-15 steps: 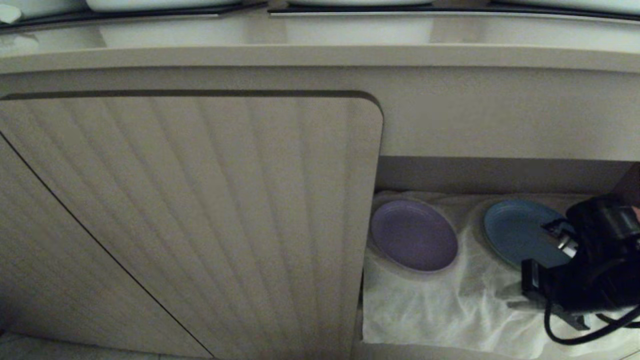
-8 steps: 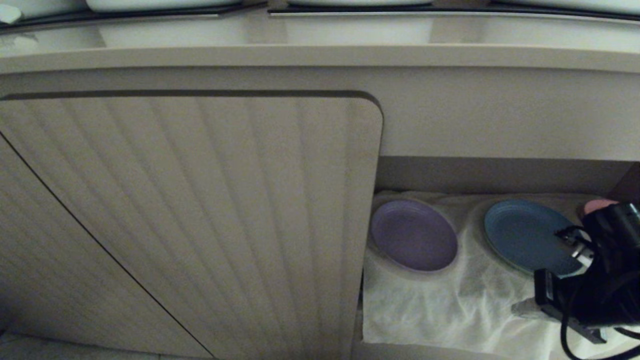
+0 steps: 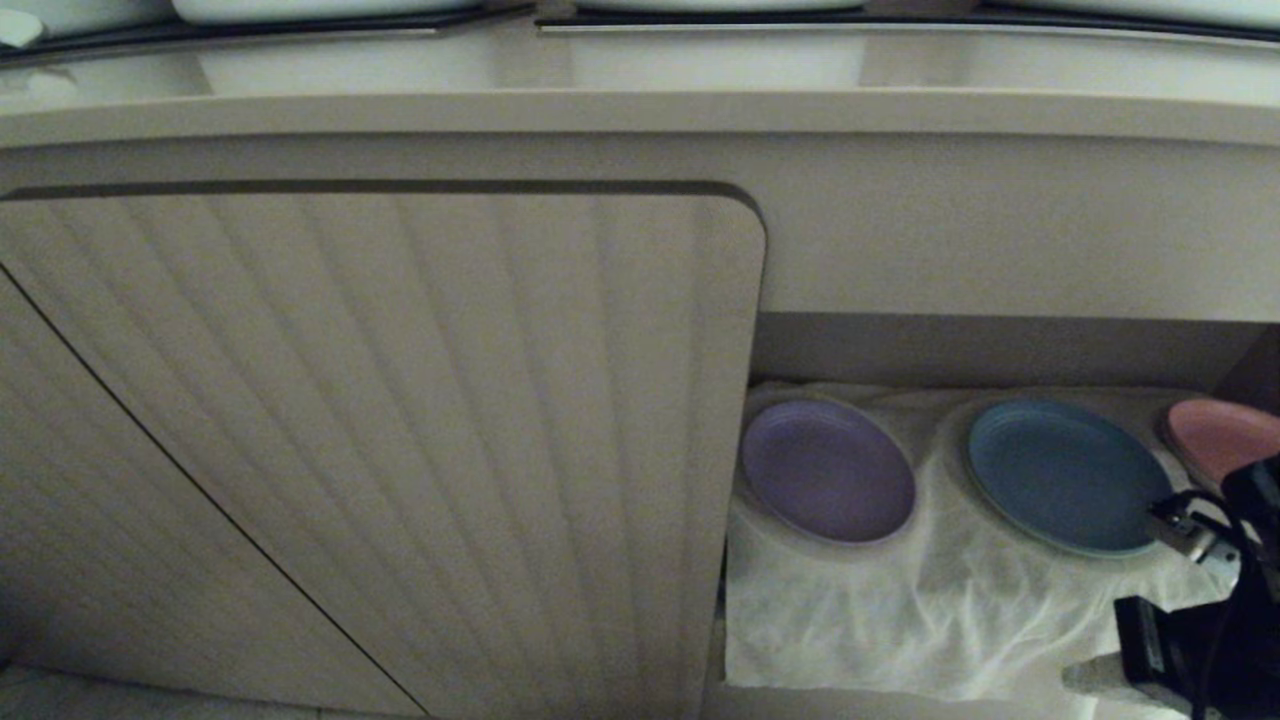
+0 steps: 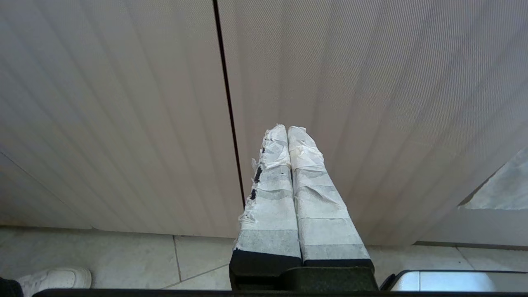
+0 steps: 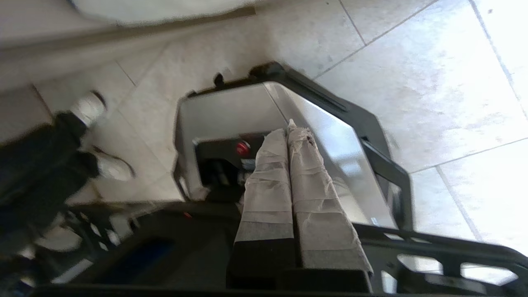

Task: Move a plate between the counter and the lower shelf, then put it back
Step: Pick up the plate in the cupboard

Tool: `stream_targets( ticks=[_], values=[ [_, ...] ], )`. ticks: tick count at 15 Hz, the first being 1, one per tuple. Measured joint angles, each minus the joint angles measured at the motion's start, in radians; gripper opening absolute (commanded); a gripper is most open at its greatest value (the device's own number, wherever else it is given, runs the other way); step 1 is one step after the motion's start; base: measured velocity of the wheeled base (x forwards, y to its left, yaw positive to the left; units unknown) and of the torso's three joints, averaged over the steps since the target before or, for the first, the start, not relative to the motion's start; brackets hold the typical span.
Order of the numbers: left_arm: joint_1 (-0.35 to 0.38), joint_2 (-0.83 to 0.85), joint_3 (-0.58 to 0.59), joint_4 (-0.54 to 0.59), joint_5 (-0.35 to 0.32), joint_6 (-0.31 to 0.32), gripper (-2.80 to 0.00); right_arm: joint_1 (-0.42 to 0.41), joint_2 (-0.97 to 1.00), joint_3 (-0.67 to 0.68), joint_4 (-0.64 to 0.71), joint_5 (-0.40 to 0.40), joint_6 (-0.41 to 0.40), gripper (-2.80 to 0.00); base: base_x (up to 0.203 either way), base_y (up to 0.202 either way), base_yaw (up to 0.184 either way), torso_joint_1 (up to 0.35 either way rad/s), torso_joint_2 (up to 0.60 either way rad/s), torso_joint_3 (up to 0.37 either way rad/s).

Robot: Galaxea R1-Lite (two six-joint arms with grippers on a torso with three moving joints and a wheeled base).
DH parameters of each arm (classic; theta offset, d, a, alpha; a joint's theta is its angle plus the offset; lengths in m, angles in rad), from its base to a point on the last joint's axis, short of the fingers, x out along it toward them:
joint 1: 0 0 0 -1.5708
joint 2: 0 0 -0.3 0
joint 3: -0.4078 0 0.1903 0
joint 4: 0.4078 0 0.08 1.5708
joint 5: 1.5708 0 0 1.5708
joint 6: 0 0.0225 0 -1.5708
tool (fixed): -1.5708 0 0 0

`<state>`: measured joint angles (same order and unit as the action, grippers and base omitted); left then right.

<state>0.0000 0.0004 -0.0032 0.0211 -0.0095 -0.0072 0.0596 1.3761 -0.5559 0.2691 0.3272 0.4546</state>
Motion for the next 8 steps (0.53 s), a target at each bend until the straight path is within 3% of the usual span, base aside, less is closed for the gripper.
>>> stream_targets(
  ticks=[8],
  values=[
    [0.000, 0.000, 0.000, 0.000, 0.000, 0.000, -2.80, 0.001, -0.269, 0.060, 0.127, -0.148, -0.128, -2.80, 0.000, 0.000, 0.000, 0.000, 0.00, 0.000]
  ],
)
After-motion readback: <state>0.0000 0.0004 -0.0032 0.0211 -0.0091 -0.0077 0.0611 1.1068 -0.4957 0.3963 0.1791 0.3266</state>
